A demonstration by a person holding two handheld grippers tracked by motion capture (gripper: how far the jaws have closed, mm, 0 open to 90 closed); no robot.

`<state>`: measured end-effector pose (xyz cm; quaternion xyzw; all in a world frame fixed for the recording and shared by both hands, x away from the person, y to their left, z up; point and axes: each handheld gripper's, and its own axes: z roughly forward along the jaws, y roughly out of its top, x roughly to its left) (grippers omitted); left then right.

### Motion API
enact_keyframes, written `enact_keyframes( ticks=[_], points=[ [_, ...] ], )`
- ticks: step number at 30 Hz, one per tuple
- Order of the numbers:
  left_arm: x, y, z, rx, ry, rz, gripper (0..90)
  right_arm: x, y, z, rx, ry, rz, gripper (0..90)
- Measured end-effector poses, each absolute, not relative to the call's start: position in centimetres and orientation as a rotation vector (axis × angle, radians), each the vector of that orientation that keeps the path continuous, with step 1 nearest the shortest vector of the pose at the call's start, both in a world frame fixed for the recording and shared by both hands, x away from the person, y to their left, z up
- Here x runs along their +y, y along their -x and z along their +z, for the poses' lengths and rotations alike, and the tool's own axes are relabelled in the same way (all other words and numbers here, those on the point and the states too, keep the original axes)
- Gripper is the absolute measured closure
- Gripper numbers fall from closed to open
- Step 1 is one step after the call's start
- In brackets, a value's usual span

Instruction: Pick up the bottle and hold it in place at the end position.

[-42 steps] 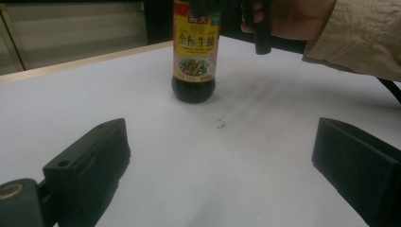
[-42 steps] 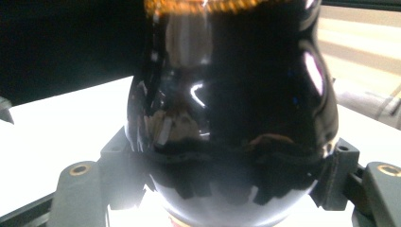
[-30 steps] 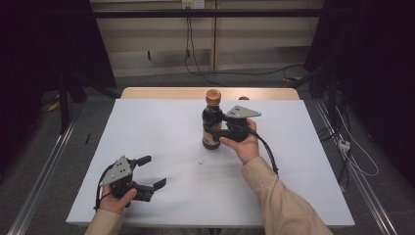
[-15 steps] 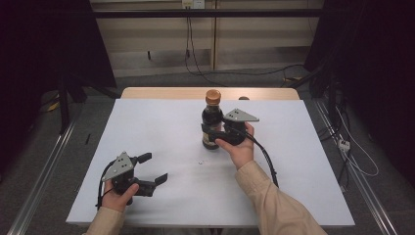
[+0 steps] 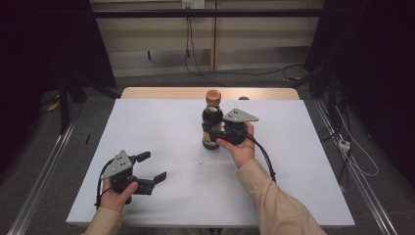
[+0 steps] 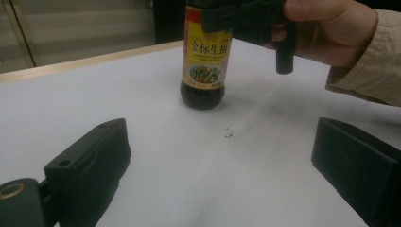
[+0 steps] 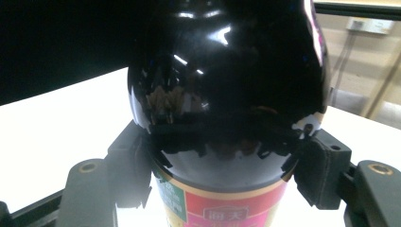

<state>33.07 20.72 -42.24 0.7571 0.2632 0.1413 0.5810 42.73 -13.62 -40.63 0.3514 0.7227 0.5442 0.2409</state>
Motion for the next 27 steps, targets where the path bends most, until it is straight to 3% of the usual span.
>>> enact_keyframes(
  ticks=[27],
  points=[
    [18.6,-35.3,-40.3,0.622,-1.793,0.271,4.4,-14.1,-43.1,-40.6,2.016,-0.942,1.527,30.4]
  ],
)
